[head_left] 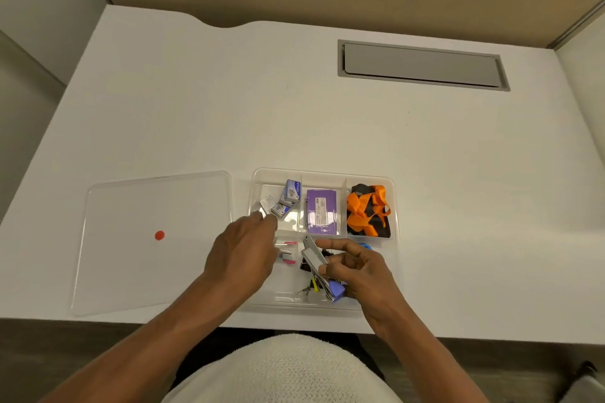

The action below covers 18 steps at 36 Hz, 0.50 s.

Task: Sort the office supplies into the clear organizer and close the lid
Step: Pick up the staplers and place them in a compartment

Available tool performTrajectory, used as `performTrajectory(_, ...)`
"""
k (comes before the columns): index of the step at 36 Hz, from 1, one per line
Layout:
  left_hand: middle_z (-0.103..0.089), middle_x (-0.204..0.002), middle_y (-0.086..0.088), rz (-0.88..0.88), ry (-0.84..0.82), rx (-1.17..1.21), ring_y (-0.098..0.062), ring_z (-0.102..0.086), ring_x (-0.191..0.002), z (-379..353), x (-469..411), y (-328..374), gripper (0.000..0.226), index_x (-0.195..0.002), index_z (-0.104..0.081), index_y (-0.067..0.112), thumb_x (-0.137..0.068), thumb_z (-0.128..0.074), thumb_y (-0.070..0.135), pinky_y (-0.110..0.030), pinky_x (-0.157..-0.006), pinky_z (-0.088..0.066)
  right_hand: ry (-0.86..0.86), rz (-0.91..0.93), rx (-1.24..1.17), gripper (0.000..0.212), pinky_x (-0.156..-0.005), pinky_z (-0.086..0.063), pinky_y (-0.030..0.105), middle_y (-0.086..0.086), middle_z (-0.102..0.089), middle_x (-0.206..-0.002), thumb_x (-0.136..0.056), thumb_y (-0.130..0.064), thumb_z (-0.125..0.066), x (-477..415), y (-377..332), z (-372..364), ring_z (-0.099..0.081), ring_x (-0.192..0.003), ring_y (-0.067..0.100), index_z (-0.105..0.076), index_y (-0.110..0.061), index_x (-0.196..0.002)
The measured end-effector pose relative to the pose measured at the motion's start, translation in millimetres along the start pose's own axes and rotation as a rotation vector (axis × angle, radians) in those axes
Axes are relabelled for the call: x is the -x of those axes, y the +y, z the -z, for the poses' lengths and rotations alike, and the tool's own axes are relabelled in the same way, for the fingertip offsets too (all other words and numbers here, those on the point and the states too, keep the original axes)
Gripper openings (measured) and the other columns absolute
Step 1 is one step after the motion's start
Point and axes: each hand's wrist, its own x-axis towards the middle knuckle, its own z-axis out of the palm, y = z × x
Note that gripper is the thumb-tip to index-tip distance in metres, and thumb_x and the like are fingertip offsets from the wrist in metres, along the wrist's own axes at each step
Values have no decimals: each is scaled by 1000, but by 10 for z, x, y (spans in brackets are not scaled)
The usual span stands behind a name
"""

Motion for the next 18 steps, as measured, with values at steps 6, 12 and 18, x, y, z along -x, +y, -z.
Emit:
performTrajectory(6,-67,-92,2,-123,3,-4,-20,-65,-80,-383,5,10,28,-99,-67,20,-81,-82,35,-34,-56,-54,27,15,36,33,-67,-56,21,8,-79,-84,-89,-8,-75,-34,-17,-20,-77,-84,21,-72,-24,-118)
performTrajectory(12,-69,-93,1,-113,5,0,-21,-67,-80,-591,50,-22,35,-101,-68,20,-76,-87,34,-37,-54,-58,21,46,44,34,-79,-60,30,0,-74,-70,-89,-5,-75,-63,28,-13,-74,-73,13,-71,-20,-119)
performTrajectory(18,-69,-85,7,22,122,155,-18,-67,-74,-366,123,-52,11,-90,-67,21,-94,-66,31,-37,-62,-57,35,66,113,35,-89,-63,43,11,-76,-82,-85,-7,-79,-101,102,-65,-76,-83,27,-72,-24,-114)
